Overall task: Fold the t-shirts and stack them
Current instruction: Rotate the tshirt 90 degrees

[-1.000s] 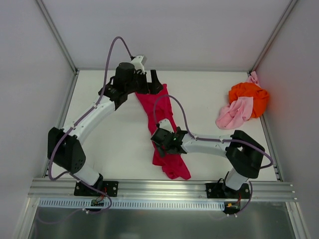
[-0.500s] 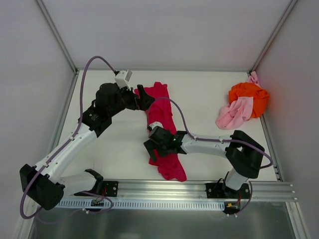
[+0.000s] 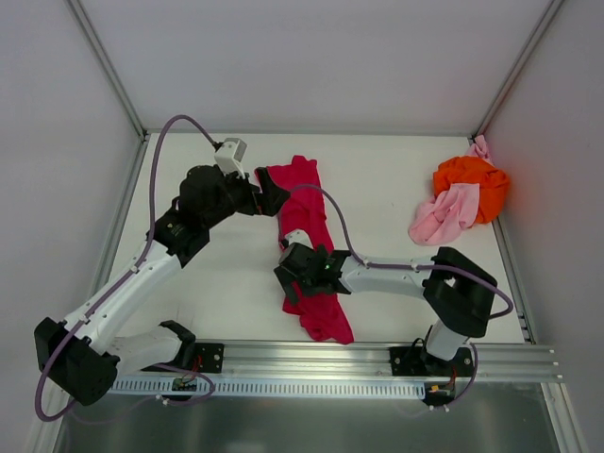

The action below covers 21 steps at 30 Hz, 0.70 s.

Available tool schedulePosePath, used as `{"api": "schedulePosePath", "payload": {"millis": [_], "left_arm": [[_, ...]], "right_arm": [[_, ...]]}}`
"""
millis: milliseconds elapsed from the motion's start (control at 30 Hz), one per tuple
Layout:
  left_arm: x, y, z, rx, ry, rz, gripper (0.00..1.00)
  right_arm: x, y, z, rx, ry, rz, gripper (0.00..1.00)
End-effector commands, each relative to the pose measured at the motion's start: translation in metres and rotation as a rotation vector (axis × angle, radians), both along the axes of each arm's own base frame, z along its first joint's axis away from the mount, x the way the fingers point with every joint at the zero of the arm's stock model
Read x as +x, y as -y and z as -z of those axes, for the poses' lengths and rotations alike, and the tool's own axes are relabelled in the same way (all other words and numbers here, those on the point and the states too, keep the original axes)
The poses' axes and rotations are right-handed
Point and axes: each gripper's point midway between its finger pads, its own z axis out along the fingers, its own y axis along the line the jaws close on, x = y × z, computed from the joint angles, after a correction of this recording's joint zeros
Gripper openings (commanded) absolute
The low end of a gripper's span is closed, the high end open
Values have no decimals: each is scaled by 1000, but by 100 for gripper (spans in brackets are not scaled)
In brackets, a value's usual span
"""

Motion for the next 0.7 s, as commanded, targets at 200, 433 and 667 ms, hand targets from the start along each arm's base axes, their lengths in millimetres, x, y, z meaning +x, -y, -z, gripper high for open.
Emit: {"api": "schedulePosePath", "payload": {"millis": [200, 433, 667], "left_arm": [[3, 2, 23, -34, -21, -51, 99], [11, -51, 90, 135, -174, -412, 99], [-11, -110, 119, 89, -165, -721, 99]], "right_arm": [[32, 56, -49, -100, 242, 230, 100], [12, 40, -22, -87, 98, 165, 100], [-5, 19, 2, 21, -50, 92, 100]]}}
